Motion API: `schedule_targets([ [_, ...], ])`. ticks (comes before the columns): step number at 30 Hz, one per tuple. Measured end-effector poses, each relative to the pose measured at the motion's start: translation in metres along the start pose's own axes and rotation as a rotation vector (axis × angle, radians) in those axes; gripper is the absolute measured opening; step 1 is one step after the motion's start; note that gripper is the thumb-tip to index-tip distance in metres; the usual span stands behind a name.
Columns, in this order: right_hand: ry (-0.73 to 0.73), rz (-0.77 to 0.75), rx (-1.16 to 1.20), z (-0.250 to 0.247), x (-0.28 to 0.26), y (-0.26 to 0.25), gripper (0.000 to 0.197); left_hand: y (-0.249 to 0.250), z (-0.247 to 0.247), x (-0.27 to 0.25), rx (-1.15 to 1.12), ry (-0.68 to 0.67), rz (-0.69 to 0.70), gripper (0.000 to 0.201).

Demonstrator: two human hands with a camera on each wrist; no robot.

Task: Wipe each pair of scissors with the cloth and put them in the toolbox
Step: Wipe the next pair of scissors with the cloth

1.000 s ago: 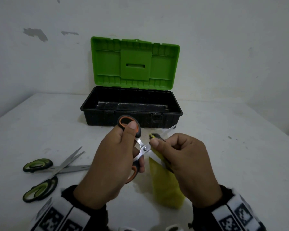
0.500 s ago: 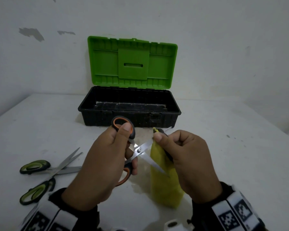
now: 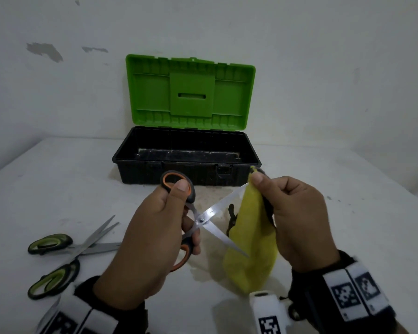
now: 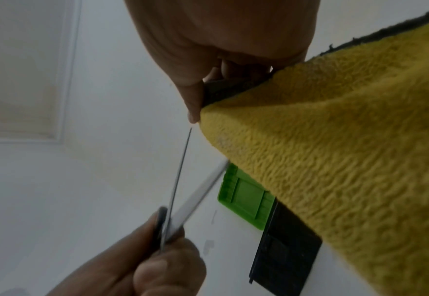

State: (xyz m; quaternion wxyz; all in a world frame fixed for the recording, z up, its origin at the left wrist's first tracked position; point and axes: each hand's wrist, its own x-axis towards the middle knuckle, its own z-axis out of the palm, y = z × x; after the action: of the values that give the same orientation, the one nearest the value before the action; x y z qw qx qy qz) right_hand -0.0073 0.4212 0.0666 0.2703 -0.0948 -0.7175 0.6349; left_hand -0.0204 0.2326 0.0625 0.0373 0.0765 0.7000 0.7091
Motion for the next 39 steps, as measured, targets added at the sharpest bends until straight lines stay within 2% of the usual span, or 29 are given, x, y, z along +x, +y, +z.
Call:
schedule_targets([
  [2,0.005,-0.026,-0.012,-0.005,0.000,-0.003,0.051,0.001,0.001,0.000,0.003,0.021,-0.002,0.040],
  [5,-0.094,-0.088,-0.043,-0.004,-0.010,-0.012,0.034,0.004,0.004,0.001,-0.001,0.059,0.044,0.035],
  [8,-0.192,-0.167,-0.162,0.008,-0.020,-0.010,0.026,0.004,0.011,0.001,0.088,0.090,0.139,0.034],
  [12,-0.168,-0.231,-0.264,0.022,-0.025,0.001,0.025,0.004,0.018,-0.004,0.198,0.134,0.247,0.036],
  [18,-0.069,-0.063,-0.101,0.018,-0.015,0.000,0.030,0.005,0.015,-0.006,0.219,0.150,0.316,0.037],
  [23,-0.167,-0.021,-0.039,0.020,-0.020,-0.003,0.030,0.007,0.014,-0.009,0.290,0.187,0.417,0.035],
  [28,-0.102,0.106,0.074,0.012,-0.001,0.003,0.036,-0.002,0.014,-0.006,0.411,0.216,0.494,0.035],
  [31,-0.059,0.103,0.087,0.006,0.004,0.002,0.039,-0.005,0.014,-0.006,0.387,0.222,0.451,0.039],
  [33,-0.057,0.055,0.081,0.002,0.002,-0.002,0.039,-0.004,0.015,-0.006,0.248,0.198,0.318,0.042],
  [36,-0.162,-0.066,-0.026,0.005,-0.011,-0.008,0.032,-0.003,0.016,-0.005,0.053,0.113,0.120,0.040],
  [39,-0.243,-0.140,-0.152,0.015,-0.023,-0.002,0.027,-0.002,0.015,-0.004,-0.053,0.066,0.030,0.039],
])
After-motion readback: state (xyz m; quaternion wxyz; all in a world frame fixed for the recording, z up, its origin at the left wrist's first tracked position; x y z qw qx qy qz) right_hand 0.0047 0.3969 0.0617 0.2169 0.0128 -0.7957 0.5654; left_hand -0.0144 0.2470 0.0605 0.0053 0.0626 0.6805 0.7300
